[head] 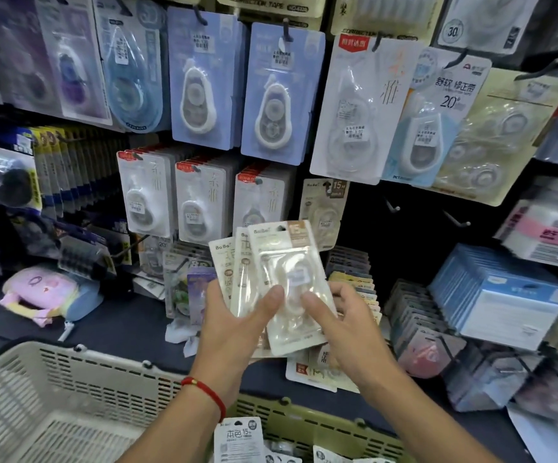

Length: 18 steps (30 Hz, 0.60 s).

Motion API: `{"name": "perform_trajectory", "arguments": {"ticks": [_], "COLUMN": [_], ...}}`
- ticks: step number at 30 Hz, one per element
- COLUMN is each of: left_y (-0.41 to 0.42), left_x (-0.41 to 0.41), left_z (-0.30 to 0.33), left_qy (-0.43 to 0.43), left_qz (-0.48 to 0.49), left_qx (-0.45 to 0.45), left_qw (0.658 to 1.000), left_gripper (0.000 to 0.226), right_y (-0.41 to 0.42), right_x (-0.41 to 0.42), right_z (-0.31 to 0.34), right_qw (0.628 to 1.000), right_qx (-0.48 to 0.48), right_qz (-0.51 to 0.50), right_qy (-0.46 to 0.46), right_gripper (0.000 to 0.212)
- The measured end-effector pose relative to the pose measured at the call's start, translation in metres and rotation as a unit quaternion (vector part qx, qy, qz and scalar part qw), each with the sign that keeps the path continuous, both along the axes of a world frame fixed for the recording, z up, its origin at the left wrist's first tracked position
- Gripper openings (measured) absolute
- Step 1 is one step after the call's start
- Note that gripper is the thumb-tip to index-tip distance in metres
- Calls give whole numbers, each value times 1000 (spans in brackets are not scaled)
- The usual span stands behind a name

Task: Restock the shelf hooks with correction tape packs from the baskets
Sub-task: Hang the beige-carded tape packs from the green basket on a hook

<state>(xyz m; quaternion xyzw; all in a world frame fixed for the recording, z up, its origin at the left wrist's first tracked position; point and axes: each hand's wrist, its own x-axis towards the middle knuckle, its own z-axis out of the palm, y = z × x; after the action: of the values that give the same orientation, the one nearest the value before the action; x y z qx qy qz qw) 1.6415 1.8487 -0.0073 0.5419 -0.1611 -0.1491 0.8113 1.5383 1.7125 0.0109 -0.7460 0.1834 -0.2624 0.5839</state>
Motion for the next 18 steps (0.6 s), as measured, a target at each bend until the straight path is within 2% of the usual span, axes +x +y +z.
{"name": "perform_trajectory", "arguments": {"ticks": [2,6,8,12,18], "left_y": [0,1,3,6,8], "left_x": [3,9,12,15,16], "left_z": [-1,-2,-2,-1,2], "left_qy": [6,9,18,26,18], "left_qz": [14,76,92,98,112], "left_qx": [2,14,8,-2,0], "left_qw": [1000,997,996,995,994], "left_gripper": [74,66,62,60,57], "right_y": [-2,-8,-11,-19,-20], "right_x": [-1,1,5,15,23], "right_z": [4,14,18,21,23], "right_qw": [999,994,993,991,988], "right_qx": [11,-43,-38,0,9], "right_qz": [-25,-74,-77,-89,-109], "right_qy": [-20,-64,-79,-97,-105], "right_gripper": [34,37,41,32,30]}}
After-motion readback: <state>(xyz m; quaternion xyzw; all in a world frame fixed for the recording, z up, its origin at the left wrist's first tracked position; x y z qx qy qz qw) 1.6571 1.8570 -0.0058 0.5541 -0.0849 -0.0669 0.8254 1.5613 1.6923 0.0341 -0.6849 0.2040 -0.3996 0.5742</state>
